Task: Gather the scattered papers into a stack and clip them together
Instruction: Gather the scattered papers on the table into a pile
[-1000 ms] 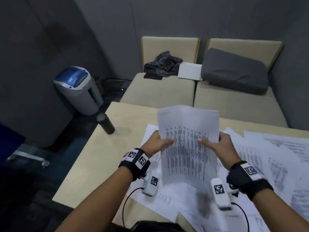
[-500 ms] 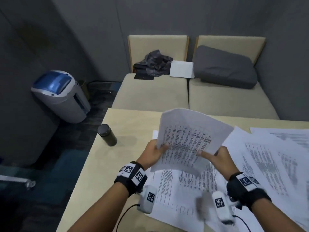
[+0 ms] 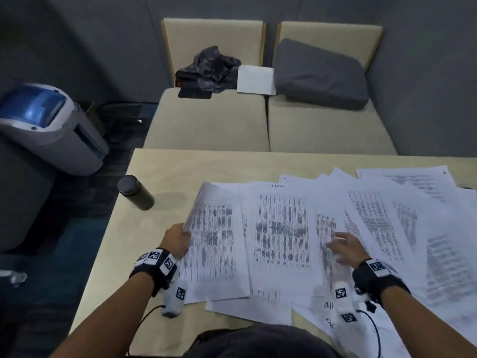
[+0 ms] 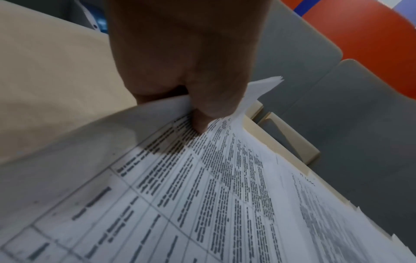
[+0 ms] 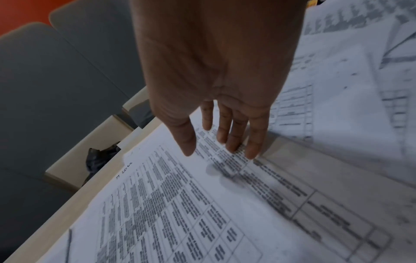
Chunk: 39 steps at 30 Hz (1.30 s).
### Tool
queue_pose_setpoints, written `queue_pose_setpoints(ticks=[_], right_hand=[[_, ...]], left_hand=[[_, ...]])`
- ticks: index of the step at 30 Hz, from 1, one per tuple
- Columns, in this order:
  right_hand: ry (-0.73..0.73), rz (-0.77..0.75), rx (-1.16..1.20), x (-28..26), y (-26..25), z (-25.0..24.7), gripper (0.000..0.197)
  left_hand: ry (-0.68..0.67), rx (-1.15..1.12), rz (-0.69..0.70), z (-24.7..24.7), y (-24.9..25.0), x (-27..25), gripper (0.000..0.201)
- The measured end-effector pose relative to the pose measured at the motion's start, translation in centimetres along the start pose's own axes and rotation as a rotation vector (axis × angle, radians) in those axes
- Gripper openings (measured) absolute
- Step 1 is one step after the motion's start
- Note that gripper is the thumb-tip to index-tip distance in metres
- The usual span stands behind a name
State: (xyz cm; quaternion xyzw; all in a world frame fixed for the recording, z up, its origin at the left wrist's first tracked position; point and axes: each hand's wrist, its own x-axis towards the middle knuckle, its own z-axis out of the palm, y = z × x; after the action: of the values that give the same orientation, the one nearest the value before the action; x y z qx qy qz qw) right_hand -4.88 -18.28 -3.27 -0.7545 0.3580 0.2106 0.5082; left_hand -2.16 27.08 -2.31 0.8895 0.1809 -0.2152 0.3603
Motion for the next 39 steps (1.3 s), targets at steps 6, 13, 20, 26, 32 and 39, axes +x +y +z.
queue_pose_setpoints(ticks=[6, 13, 20, 26, 32, 39], right_hand=[[-0.137, 0.063, 0.107, 0.6, -2.6, 3.6, 0.070], [-0.261, -0.130, -0.110, -0.2, -3.7, 7.6, 0.014], [-0.284, -0.113, -0.014, -0.2, -4.4, 8.1, 0.018], [-0.219, -0.100, -0.005, -0.8, -3.9, 11.1, 0.066], [-0.111, -0.135, -0.194, 0.4, -4.7, 9.0, 0.101], [-0.080, -0.434, -0.222, -1.6, -10.5, 0.5, 0.040]], left_hand=[[-0.026, 0.022, -0.025, 1.9, 0.8, -0.5, 0.026], [-0.096, 0.049, -0.014, 3.0, 1.5, -0.4, 0.019], [-0.048, -0.147, -0.118, 0.9, -1.1, 0.9, 0.016], [-0.189, -0.207, -0.086, 2.8, -1.0, 1.0, 0.033], [-0.103, -0.271, -0.071, 2.0, -1.5, 1.5, 0.031], [0.004, -0.156, -0.069, -1.7, -3.9, 3.0, 0.024]])
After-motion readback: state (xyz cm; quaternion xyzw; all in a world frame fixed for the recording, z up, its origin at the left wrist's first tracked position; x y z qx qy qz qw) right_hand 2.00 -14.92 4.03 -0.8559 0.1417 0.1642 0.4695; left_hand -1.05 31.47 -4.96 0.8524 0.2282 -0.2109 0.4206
